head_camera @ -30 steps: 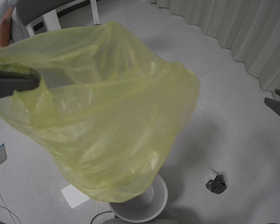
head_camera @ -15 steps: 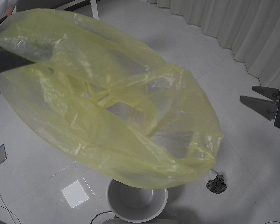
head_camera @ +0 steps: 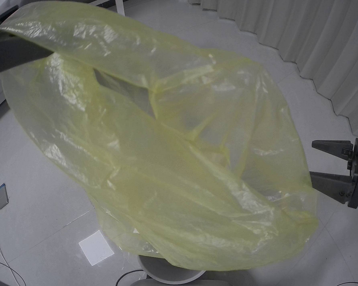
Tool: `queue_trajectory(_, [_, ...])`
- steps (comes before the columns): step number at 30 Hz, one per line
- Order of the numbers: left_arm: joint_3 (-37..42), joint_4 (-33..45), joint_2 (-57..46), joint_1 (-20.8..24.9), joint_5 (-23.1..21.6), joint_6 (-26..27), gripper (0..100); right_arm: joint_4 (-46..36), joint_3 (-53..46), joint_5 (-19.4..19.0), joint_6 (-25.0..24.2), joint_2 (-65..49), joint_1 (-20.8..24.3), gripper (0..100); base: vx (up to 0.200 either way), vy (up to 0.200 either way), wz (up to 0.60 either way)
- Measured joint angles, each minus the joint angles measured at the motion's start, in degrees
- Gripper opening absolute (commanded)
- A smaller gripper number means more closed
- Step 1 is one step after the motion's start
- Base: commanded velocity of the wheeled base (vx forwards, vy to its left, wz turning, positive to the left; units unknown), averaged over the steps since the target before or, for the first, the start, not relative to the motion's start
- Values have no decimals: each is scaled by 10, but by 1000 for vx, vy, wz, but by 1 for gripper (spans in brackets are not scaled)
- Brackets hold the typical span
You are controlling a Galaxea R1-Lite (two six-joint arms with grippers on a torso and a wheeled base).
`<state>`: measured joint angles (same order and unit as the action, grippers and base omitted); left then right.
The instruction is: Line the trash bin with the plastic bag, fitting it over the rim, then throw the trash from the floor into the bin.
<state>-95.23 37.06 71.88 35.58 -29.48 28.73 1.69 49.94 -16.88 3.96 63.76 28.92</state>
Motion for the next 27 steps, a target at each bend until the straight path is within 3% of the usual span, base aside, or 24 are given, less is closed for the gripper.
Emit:
queue_trajectory(13, [-3, -13, 4, 7, 11, -2, 0, -17, -32, -3, 22, -57, 5, 100, 0, 0, 0])
queue_trajectory(27, [-7, -21, 2, 15, 11, -3, 0, -1, -22, 0, 24, -19, -1, 100, 0, 0, 0])
